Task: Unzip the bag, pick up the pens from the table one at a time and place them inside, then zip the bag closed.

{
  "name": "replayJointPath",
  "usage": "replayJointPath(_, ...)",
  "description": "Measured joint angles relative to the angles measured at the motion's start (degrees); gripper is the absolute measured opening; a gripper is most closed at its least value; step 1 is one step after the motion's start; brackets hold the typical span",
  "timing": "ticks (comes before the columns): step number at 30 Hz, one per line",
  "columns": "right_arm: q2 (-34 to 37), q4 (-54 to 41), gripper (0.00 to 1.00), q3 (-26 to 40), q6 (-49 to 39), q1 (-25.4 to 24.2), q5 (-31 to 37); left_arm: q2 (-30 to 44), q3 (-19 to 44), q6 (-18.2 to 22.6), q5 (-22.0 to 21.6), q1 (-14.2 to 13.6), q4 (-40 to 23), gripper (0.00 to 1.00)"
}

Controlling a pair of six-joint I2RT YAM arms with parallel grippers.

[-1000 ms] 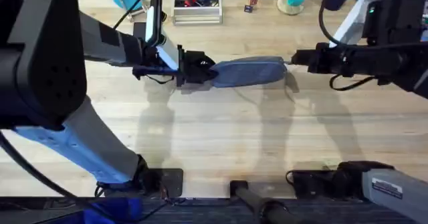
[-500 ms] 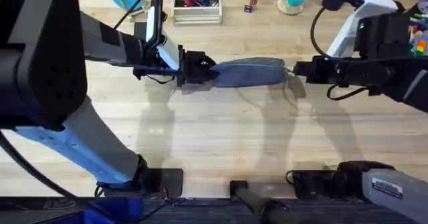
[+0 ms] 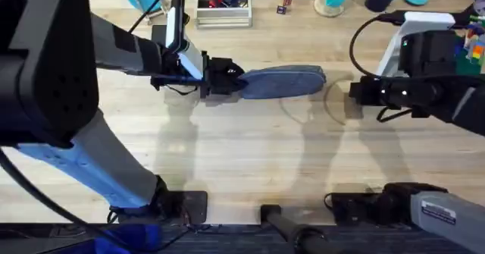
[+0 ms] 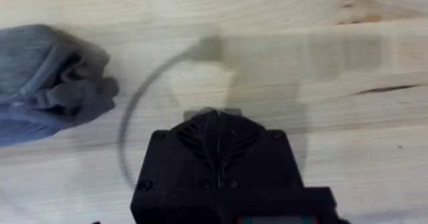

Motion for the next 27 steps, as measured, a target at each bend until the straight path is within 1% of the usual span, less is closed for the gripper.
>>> replayJointPath(4, 0.00, 0.11, 0.033, 0.00, -0.04, 0.00, 1.79, 0.00, 0.00, 0.00, -0.02, 0.00, -0.02, 0.041)
replayJointPath(10, 0.00, 0.13, 0.034, 0.00, -0.30, 0.00, 2.72, 0.00, 0.00, 0.00, -0.02, 0.00, 0.00, 0.041)
replayJointPath(11, 0.00, 0.13, 0.081, 0.00, -0.32, 0.00, 2.80, 0.00, 0.00, 0.00, 0.00, 0.00, 0.00, 0.041)
replayJointPath(12, 0.00, 0.13, 0.187, 0.00, -0.41, -0.01, 2.84, 0.00, 0.00, 0.00, -0.01, 0.00, -0.02, 0.041)
replayJointPath(15, 0.00, 0.13, 0.613, 0.00, -0.46, 0.00, 2.88, 0.00, 0.00, 0.00, -0.01, 0.00, -0.04, 0.041)
replayJointPath(16, 0.00, 0.11, 0.770, 0.00, -0.47, 0.00, 2.88, 0.00, 0.00, 0.00, -0.02, 0.00, -0.04, 0.041)
replayJointPath(17, 0.00, 0.11, 0.856, 0.00, -0.70, 0.00, 2.88, 0.00, 0.00, 0.00, -0.02, 0.00, -0.04, 0.041)
replayJointPath(18, 0.00, 0.11, 0.897, 0.00, -0.70, 0.00, 2.95, 0.00, 0.00, 0.02, 0.00, 0.00, -0.04, 0.047)
replayJointPath(19, 0.00, 0.12, 0.911, 0.00, -0.68, 0.00, 2.99, 0.00, 0.00, 0.36, -0.10, 0.00, -0.08, 0.147)
replayJointPath(20, 0.00, 0.13, 0.944, 0.00, -0.64, 0.00, 2.99, 0.00, 0.00, 0.35, -0.47, 0.00, -0.26, 0.296)
replayJointPath(22, 0.00, 0.12, 0.991, 0.00, -0.77, 0.00, 3.01, 0.00, 0.00, 0.41, -1.41, 0.14, -0.51, 0.545)
replayJointPath(23, 0.00, 0.11, 0.994, 0.00, -0.81, 0.00, 3.01, 0.00, 0.00, 0.43, -1.67, 0.21, -0.72, 0.694)
replayJointPath(24, 0.00, 0.13, 0.995, 0.00, -0.81, 0.00, 3.01, 0.00, 0.00, 0.42, -1.90, 0.28, -1.23, 0.864)
replayJointPath(25, 0.00, 0.11, 0.995, 0.00, -0.81, 0.00, 3.01, 0.00, 0.00, 0.28, -2.18, 0.32, -1.88, 0.955)
replayJointPath(26, 0.00, 0.11, 0.995, 0.00, -0.81, 0.00, 3.01, 0.00, 0.00, 0.35, -2.40, 0.35, -2.51, 0.984)
replayJointPath(27, 0.00, 0.11, 0.995, 0.00, -0.81, 0.00, 3.01, 0.00, 0.00, 0.39, -2.60, 0.37, -2.98, 0.992)
